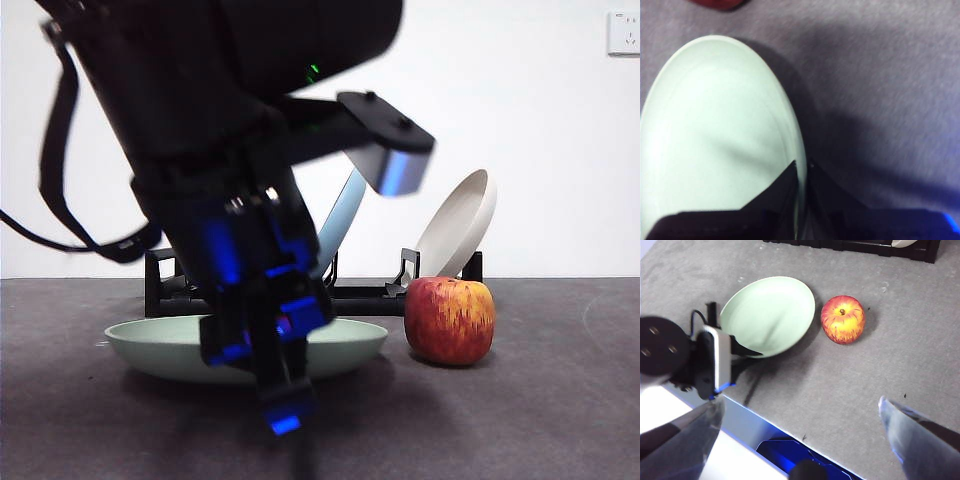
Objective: Take the green plate from the plate rack,put the plate on the table,take the apple from the table,put the apple in the plate
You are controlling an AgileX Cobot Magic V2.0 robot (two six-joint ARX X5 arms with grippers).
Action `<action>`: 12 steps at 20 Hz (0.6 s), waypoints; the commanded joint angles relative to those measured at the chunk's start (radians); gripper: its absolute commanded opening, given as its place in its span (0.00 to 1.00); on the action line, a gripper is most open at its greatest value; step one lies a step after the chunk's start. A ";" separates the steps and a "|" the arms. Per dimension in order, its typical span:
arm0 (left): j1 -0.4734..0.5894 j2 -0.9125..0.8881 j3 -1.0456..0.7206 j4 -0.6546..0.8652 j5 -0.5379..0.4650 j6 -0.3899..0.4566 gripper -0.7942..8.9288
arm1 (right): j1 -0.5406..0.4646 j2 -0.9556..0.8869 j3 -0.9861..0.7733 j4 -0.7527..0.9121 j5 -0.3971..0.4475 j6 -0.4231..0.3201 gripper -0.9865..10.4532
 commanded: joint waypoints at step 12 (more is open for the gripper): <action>-0.014 -0.023 -0.004 -0.033 0.093 -0.067 0.31 | 0.003 0.012 0.002 0.021 -0.001 0.005 0.66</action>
